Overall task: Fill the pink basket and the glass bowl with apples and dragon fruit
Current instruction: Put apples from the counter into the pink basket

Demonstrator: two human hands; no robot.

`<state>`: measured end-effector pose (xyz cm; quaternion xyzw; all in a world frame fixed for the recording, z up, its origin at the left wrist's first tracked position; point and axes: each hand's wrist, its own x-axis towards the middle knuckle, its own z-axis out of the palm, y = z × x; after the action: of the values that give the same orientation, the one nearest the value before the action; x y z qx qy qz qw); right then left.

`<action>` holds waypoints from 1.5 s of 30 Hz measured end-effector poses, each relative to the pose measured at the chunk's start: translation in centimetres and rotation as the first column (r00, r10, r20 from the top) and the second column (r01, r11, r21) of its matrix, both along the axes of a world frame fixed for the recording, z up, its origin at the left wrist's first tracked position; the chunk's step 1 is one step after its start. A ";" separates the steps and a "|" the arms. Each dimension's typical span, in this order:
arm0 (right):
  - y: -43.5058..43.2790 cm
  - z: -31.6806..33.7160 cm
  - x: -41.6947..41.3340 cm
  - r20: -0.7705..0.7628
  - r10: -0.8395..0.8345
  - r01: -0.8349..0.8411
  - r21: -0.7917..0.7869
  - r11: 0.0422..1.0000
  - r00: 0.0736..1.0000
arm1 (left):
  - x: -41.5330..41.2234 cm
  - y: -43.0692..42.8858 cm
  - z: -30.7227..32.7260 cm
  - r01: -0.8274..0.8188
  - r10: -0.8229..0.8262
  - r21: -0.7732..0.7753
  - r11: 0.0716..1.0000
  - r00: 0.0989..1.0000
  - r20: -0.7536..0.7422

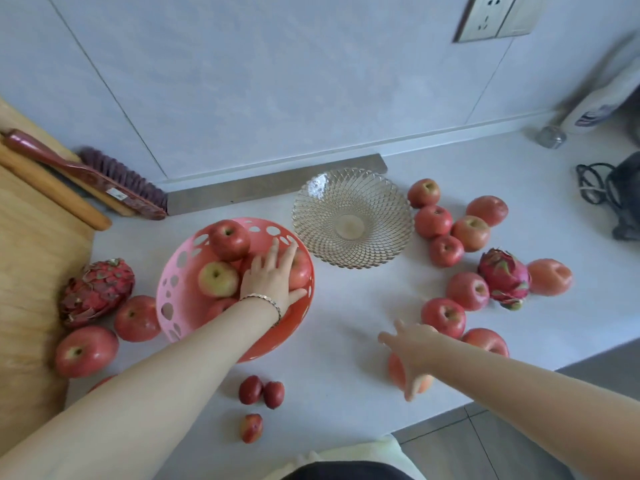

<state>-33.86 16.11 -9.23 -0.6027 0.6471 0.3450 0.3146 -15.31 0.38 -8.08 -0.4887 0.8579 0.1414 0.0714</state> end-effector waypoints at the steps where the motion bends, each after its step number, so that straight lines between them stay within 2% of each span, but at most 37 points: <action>1: 0.4 -0.4 0.0 -0.014 -0.009 0.009 0.006 1.000 1.000 | 0.2 0.4 0.0 0.006 -0.006 -0.027 1.000 1.000 0.002; 5: 0.9 -1.0 -0.1 0.076 -0.107 0.109 -0.016 0.994 0.991 | 1.3 2.2 0.5 0.009 -0.026 -0.077 0.997 0.975 -0.221; 8: -0.6 -0.1 -0.3 0.243 -0.225 0.264 -0.142 0.954 0.944 | 2.5 2.9 1.6 -0.027 0.020 -0.012 1.000 0.925 -0.378; 10: -2.5 1.5 0.3 0.435 -0.257 0.399 -0.275 0.875 0.863 | 3.5 3.1 2.4 -0.077 0.098 0.065 0.995 0.877 -0.470; 12: -5.0 3.9 1.4 0.628 -0.201 0.523 -0.384 0.761 0.752 | 4.7 2.9 2.8 -0.096 0.126 0.085 0.992 0.859 -0.496; 14: -7.4 6.4 3.0 0.782 -0.139 0.652 -0.391 0.650 0.608 | 5.8 2.5 3.4 -0.058 0.109 0.117 0.991 0.865 -0.489; 15: -8.3 7.4 3.9 0.838 -0.132 0.711 -0.354 0.608 0.529 | 5.9 2.5 3.7 -0.060 0.160 0.205 0.977 0.839 -0.520; 16: -9.3 8.1 4.9 0.874 -0.128 0.751 -0.317 0.579 0.468 | 5.8 2.3 4.3 -0.088 0.290 0.361 0.928 0.778 -0.557; 17: -10.2 8.3 5.9 0.892 -0.121 0.771 -0.300 0.562 0.435 | 5.5 2.3 4.9 -0.095 0.448 0.537 0.838 0.683 -0.577; 19: -11.4 8.2 7.8 0.890 -0.088 0.764 -0.328 0.556 0.446 | 4.9 1.5 5.4 -0.059 0.741 0.803 0.592 0.431 -0.515; 21: -12.7 7.7 9.4 0.863 -0.047 0.703 -0.377 0.604 0.504 | 5.2 0.3 5.2 -0.063 0.815 0.850 0.524 0.329 -0.478; 23: -14.0 7.3 10.1 0.798 -0.048 0.589 -0.401 0.702 0.600 | 5.6 -0.5 4.9 -0.097 0.814 0.834 0.543 0.303 -0.495; 25: -15.6 6.9 10.2 0.699 -0.040 0.450 -0.414 0.791 0.714 | 6.1 -1.5 4.4 -0.142 0.784 0.793 0.592 0.332 -0.525; 26: -16.4 6.8 10.1 0.673 -0.020 0.420 -0.438 0.795 0.740 | 6.1 -2.0 4.3 -0.160 0.763 0.769 0.619 0.352 -0.542; 29: -18.5 6.0 9.9 0.701 -0.039 0.532 -0.503 0.682 0.712 | 6.3 -3.8 3.7 -0.265 0.670 0.617 0.741 0.369 -0.645; 31: -19.5 5.0 9.9 0.719 -0.088 0.608 -0.508 0.611 0.689 | 6.7 -5.5 3.0 -0.378 0.530 0.374 0.847 0.530 -0.662; 33: -19.8 3.9 10.3 0.696 -0.115 0.608 -0.520 0.601 0.709 | 6.9 -6.9 2.2 -0.368 0.416 0.205 0.907 0.706 -0.574; 36: -19.8 2.5 10.9 0.648 -0.122 0.575 -0.554 0.602 0.751 | 7.0 -8.5 1.0 -0.250 0.297 0.171 0.953 0.883 -0.364; 38: -19.9 2.1 11.1 0.637 -0.143 0.578 -0.553 0.600 0.757 | 7.0 -9.2 0.5 -0.190 0.213 0.114 0.975 0.944 -0.250; 41: -20.5 1.9 11.1 0.526 -0.131 0.474 -0.595 0.649 0.840 | 7.0 -9.9 0.5 -0.170 0.176 0.048 0.984 0.960 -0.216; 45: -20.7 1.7 11.7 0.385 -0.072 0.328 -0.658 0.678 0.920 | 7.4 -10.0 -0.4 -0.216 0.249 0.127 0.968 0.890 -0.383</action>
<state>-22.19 -4.56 -7.56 -0.6499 0.7305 -0.0738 0.1965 -7.88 -9.57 -8.47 -0.5458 0.7835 0.2793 -0.1010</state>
